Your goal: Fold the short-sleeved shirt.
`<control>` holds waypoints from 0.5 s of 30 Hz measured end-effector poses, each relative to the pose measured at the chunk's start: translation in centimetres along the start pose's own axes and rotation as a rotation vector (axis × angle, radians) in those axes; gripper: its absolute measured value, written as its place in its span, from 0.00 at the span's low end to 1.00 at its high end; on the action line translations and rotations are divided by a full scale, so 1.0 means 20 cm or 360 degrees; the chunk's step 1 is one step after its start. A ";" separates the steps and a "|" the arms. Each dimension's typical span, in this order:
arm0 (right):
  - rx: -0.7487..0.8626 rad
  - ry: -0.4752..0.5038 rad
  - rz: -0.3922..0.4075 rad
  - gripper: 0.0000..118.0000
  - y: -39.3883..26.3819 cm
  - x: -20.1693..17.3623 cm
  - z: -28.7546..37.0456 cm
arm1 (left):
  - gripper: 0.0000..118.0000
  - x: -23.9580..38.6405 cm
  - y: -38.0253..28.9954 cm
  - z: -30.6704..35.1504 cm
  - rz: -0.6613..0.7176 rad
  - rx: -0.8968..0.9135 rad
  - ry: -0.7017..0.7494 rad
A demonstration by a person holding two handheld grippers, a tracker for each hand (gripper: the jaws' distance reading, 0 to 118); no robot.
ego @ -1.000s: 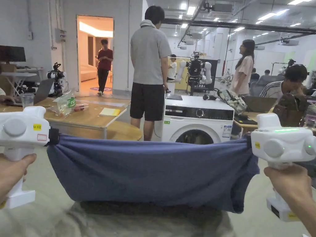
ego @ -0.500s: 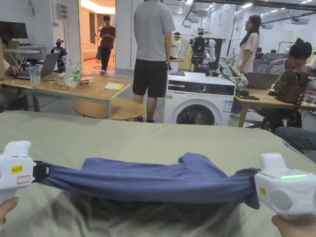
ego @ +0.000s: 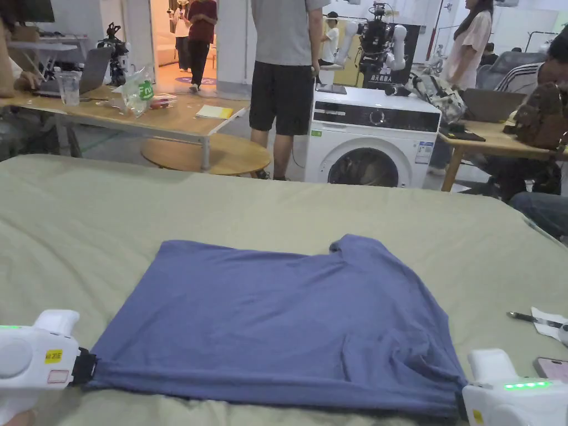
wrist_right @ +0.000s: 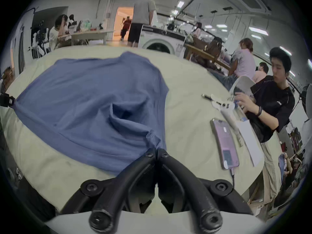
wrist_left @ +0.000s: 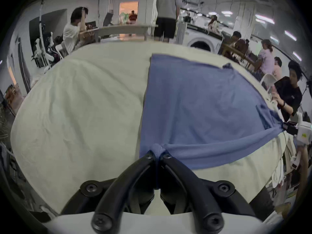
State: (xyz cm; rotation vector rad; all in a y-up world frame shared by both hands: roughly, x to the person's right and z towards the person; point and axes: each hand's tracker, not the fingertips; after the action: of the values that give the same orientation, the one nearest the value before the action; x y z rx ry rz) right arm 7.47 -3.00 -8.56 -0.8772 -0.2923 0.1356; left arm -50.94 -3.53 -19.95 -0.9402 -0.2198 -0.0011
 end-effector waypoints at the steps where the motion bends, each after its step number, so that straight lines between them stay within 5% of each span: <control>1: -0.0011 0.0000 -0.0007 0.00 -0.01 0.00 -0.03 | 0.00 -0.01 0.00 -0.04 0.0005 -0.0023 -0.0010; 8: -0.0109 -0.0067 0.0034 0.11 -0.02 -0.04 -0.08 | 0.05 -0.02 0.04 -0.04 0.0119 -0.0083 -0.0032; 11: -0.0006 -0.0073 -0.0088 0.44 0.06 -0.01 0.02 | 0.46 0.02 0.09 0.06 0.0043 0.0083 0.0100; 15: 0.0379 0.0024 -0.0263 0.51 0.19 -0.03 0.19 | 0.47 0.10 0.18 0.18 0.0043 0.0387 -0.0010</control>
State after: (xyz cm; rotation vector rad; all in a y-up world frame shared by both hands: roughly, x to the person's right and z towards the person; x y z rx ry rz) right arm 5.73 2.04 -9.31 -0.6148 -0.3261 0.0100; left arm -49.32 1.60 -20.43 -0.7006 -0.2080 0.0521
